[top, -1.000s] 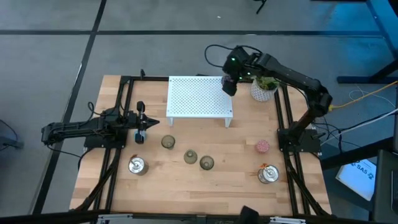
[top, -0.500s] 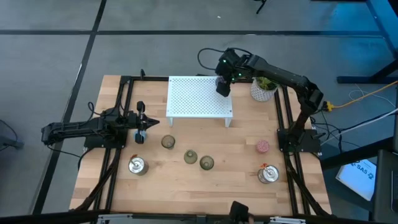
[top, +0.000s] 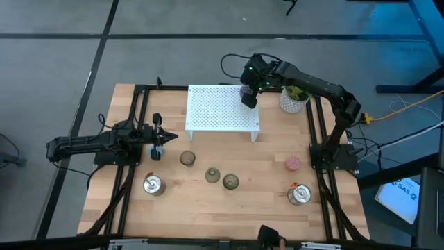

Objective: Pick & Place candle stick holders
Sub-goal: Put the pink patterned scented candle on the shelf aligned with the other patterned scented candle

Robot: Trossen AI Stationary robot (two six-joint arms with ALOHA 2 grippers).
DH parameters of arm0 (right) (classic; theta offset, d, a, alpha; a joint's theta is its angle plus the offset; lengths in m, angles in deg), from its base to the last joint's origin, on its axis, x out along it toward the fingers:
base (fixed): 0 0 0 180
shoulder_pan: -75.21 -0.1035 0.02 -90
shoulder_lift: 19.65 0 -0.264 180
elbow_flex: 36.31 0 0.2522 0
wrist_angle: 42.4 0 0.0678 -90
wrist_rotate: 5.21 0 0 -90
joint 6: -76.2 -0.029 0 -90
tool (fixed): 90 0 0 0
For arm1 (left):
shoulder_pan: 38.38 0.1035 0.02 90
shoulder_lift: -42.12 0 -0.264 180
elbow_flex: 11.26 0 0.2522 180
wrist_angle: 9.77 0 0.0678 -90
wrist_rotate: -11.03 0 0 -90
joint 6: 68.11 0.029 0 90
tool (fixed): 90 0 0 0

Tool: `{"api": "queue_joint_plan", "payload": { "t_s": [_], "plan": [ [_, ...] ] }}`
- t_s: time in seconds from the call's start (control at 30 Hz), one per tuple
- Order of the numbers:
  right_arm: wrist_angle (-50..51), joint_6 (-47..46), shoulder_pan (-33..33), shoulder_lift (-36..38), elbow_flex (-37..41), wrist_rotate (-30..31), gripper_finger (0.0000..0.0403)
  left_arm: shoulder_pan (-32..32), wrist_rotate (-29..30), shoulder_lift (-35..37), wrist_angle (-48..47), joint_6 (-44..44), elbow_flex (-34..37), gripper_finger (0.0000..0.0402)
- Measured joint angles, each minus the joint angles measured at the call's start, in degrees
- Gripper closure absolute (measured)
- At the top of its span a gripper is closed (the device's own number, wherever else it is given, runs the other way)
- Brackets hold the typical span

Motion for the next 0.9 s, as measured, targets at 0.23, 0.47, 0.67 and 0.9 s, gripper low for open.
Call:
{"api": "queue_joint_plan", "payload": {
  "t_s": [0.23, 0.47, 0.67, 0.9],
  "plan": [
    [11.3, -0.7, 0.0, 1.3, -7.1, 0.5, 0.0013, 0.0, 0.0, 0.0, 0.0, 0.0, 0.0, 0.0400],
    [27.0, -6.0, -1.7, 1.4, -12.2, 0.4, 0.0013, 0.0, 0.0, 0.0, 0.0, 0.0, 0.0, 0.0400],
    [37.7, -12.7, -5.1, 1.4, -11.8, 0.4, 0.0013, 0.0, 0.0, 0.0, 0.0, 0.0, 0.0, 0.0400],
    [37.2, -15.1, -10.1, 6.2, -6.9, 0.0, 0.0013, 0.0, 0.0, 0.0, 0.0, 0.0, 0.0, 0.0400]
  ]
}}
